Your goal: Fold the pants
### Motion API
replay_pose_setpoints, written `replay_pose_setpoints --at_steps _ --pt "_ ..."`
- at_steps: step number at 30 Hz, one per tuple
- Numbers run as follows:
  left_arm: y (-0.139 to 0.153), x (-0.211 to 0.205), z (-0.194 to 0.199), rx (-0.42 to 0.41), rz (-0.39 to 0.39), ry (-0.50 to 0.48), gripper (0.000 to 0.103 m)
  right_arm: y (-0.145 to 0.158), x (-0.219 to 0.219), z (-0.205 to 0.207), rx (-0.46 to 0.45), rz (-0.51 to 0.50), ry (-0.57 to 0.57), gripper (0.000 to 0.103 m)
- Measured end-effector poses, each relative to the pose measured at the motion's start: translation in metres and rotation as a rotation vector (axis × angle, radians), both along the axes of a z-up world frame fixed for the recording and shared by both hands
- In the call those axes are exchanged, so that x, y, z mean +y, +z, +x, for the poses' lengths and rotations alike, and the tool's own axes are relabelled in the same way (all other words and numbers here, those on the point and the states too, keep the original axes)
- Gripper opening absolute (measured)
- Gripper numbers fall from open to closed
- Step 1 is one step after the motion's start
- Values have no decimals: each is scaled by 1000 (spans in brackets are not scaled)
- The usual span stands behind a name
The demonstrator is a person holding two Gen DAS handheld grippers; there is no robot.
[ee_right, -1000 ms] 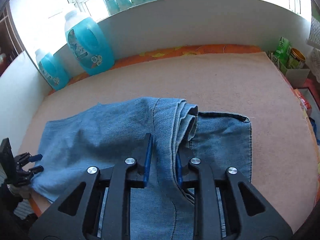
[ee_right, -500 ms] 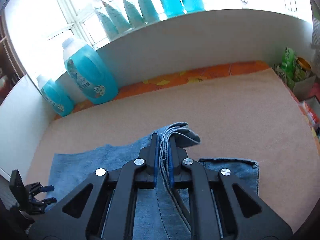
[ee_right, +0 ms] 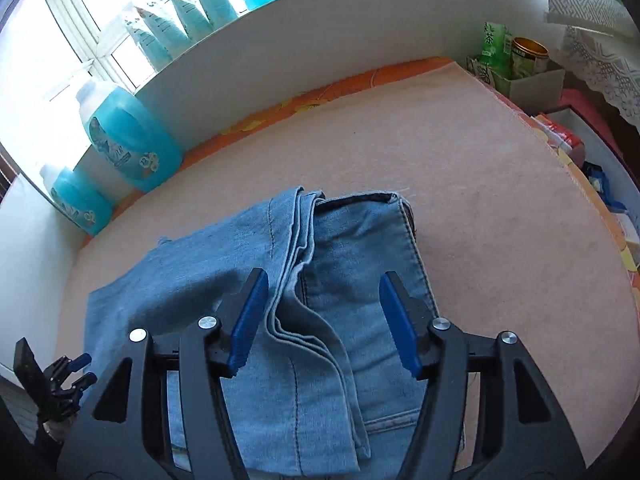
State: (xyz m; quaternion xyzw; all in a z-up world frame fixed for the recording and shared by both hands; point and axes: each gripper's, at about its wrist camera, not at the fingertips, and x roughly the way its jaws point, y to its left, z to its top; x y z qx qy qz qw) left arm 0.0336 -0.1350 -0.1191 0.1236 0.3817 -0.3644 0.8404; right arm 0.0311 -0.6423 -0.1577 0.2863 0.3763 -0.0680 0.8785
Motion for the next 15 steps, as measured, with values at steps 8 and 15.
replay_pose_setpoints --at_steps 8,15 --pt "9 10 1 -12 -11 35 45 -36 4 -46 15 149 6 61" --pt "17 17 -3 -41 -6 56 45 -33 30 -40 41 98 37 43"
